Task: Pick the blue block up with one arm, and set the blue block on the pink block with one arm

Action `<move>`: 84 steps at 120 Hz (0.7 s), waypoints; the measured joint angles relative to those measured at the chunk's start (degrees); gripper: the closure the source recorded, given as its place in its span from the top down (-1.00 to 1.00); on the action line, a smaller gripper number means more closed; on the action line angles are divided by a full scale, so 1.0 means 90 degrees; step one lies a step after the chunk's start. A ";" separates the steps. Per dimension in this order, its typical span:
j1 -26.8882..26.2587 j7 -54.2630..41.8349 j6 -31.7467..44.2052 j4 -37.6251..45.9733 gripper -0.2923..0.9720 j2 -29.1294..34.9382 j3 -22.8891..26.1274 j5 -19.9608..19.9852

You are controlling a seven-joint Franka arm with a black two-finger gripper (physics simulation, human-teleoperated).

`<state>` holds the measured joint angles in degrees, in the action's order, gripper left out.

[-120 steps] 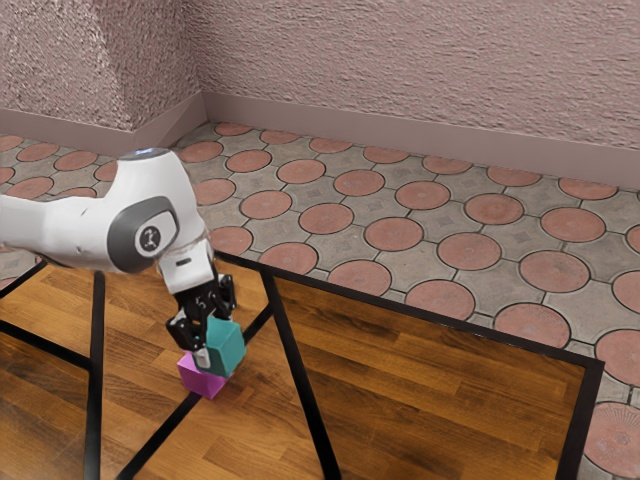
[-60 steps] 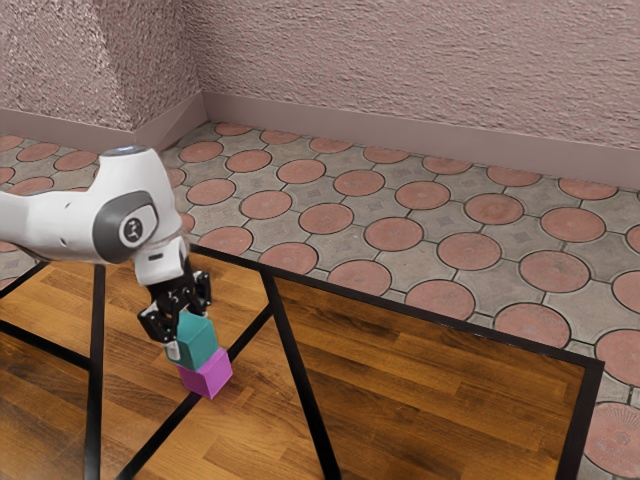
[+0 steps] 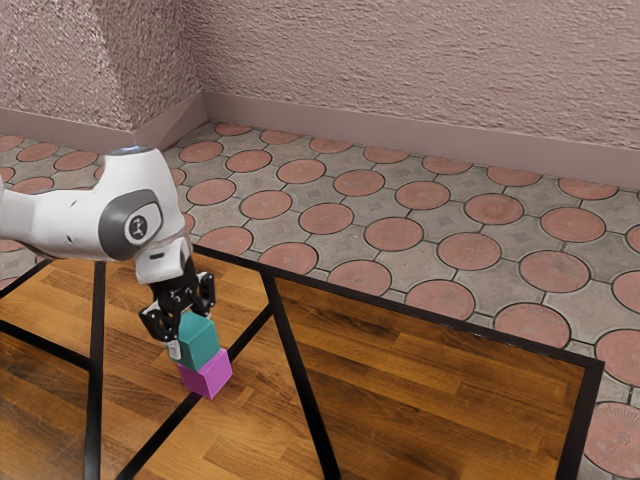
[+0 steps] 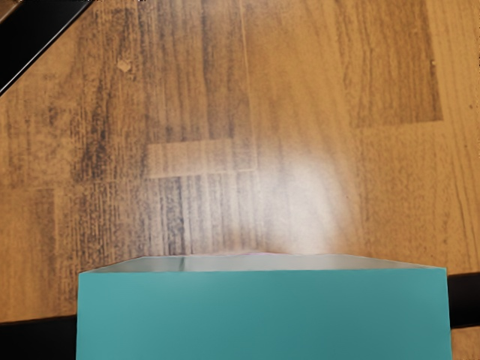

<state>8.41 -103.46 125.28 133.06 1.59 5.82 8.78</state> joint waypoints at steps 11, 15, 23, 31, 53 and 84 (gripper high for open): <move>-0.0005 -0.0063 -0.0023 -0.0059 -0.09 -0.0004 -0.0019 0.0003; 0.0001 -0.0084 -0.0034 -0.0065 -0.09 0.0000 -0.0020 0.0003; 0.0018 -0.0123 -0.0054 -0.0070 -0.09 -0.0012 -0.0016 0.0005; 0.0029 -0.0157 -0.0070 -0.0087 -0.09 -0.0034 -0.0014 0.0008; 0.0036 -0.0238 -0.0093 -0.0175 -0.09 -0.0061 -0.0014 0.0013; 0.0010 -0.0317 -0.0124 -0.0180 0.06 -0.0121 -0.0014 0.0008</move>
<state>8.51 -106.31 124.17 131.43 0.49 5.69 8.85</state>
